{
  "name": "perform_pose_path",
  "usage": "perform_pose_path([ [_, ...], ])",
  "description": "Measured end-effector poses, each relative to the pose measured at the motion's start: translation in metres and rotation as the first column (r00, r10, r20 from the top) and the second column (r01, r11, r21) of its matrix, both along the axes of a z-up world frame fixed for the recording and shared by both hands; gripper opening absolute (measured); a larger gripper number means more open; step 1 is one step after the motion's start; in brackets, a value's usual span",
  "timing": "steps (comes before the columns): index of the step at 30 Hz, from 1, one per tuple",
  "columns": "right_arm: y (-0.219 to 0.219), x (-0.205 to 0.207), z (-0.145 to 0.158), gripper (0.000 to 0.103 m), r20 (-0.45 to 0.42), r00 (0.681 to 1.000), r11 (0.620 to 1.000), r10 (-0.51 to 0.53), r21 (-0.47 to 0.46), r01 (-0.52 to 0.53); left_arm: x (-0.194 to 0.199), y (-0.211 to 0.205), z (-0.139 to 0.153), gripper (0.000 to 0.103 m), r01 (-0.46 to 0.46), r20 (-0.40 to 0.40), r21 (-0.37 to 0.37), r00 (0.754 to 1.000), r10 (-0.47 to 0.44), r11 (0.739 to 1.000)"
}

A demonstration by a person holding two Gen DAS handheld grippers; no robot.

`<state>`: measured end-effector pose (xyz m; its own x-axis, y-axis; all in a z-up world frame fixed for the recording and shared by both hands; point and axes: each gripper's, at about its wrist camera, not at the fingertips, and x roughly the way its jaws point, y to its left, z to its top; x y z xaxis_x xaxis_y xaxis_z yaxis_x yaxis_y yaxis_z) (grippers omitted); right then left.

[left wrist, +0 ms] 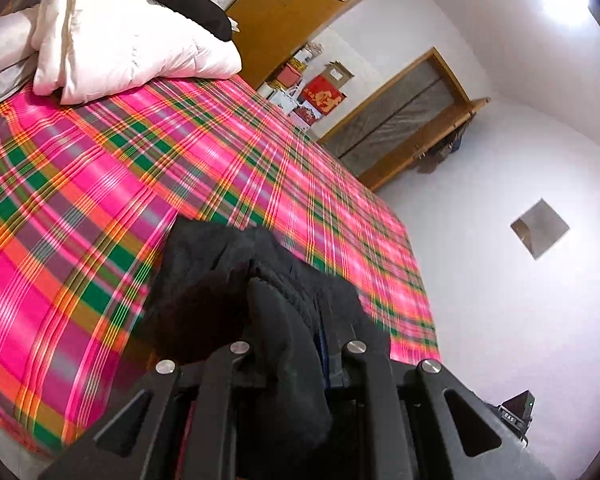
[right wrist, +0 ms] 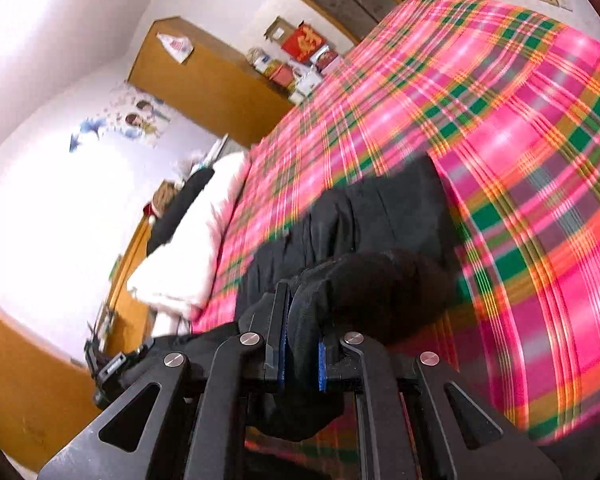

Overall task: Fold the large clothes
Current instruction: 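Carry the lifted jacket side over the body with both tools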

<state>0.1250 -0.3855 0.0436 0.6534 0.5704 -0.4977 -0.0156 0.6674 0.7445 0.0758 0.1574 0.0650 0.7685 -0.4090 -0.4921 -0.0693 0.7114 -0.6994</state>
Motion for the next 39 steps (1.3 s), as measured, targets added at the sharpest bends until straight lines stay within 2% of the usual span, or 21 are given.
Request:
perform_pose_path([
  [4,0.005,0.061,-0.003,0.01,-0.036,0.999,1.0,-0.029,-0.013,0.028,0.052,0.001,-0.004,0.016,-0.012,-0.019,0.003,1.0,0.012,1.0],
  [7,0.011,0.111,-0.016,0.011,-0.084,0.996,0.999,-0.038,-0.035,0.035,0.093,0.001,-0.017,0.016,-0.02,-0.052,0.009,0.998,0.02,1.0],
  [13,0.017,0.194,-0.069,0.013,-0.224,0.973,0.997,-0.052,-0.072,0.037,0.173,0.002,-0.073,0.021,-0.047,-0.165,0.008,0.985,0.048,0.999],
  [16,0.015,0.218,-0.107,0.016,-0.303,0.951,0.997,-0.066,-0.051,0.053,0.199,0.002,-0.109,0.029,-0.064,-0.211,-0.013,0.976,0.06,0.998],
  [18,0.013,0.224,-0.125,0.019,-0.323,0.944,0.998,-0.069,-0.022,0.065,0.206,0.001,-0.126,0.033,-0.074,-0.209,-0.04,0.976,0.064,0.996],
  [22,0.007,0.225,-0.136,0.022,-0.313,0.948,0.998,-0.05,0.026,0.061,0.205,0.006,-0.138,0.046,-0.094,-0.163,-0.119,0.984,0.074,0.988],
  [23,0.006,0.225,-0.134,0.024,-0.31,0.95,0.997,-0.044,0.041,0.06,0.206,0.008,-0.136,0.05,-0.092,-0.168,-0.139,0.983,0.068,0.986],
  [25,-0.001,0.222,-0.127,0.032,-0.292,0.956,0.994,-0.038,0.084,0.065,0.204,0.014,-0.123,0.064,-0.082,-0.132,-0.166,0.989,0.061,0.983],
  [27,-0.001,0.219,-0.115,0.06,-0.252,0.967,0.99,-0.035,0.12,0.067,0.198,0.02,-0.109,0.074,-0.087,-0.072,-0.175,0.995,0.075,0.981],
  [28,-0.002,0.218,-0.109,0.065,-0.229,0.973,0.989,-0.038,0.131,0.069,0.196,0.022,-0.104,0.08,-0.088,-0.053,-0.177,0.995,0.08,0.98],
  [29,-0.002,0.217,-0.103,0.068,-0.214,0.976,0.989,-0.041,0.132,0.07,0.193,0.024,-0.1,0.082,-0.093,-0.032,-0.165,0.996,0.089,0.982],
  [31,-0.001,0.215,-0.093,0.069,-0.185,0.982,0.991,-0.043,0.116,0.065,0.188,0.03,-0.091,0.083,-0.137,-0.006,-0.092,0.991,0.137,0.986],
  [35,0.01,0.205,-0.063,0.07,-0.054,0.997,0.998,-0.063,-0.011,0.063,0.179,0.042,-0.079,0.087,-0.192,0.037,-0.022,0.981,0.192,0.981],
  [37,0.014,0.205,-0.059,0.07,-0.038,0.998,0.993,-0.04,-0.113,0.036,0.184,0.042,-0.081,0.088,-0.195,-0.002,0.068,0.981,0.196,0.978],
  [39,0.018,0.211,-0.064,0.07,-0.057,0.998,0.983,-0.011,-0.183,0.0,0.199,0.037,-0.095,0.088,-0.132,-0.058,0.12,0.988,0.14,0.984],
])
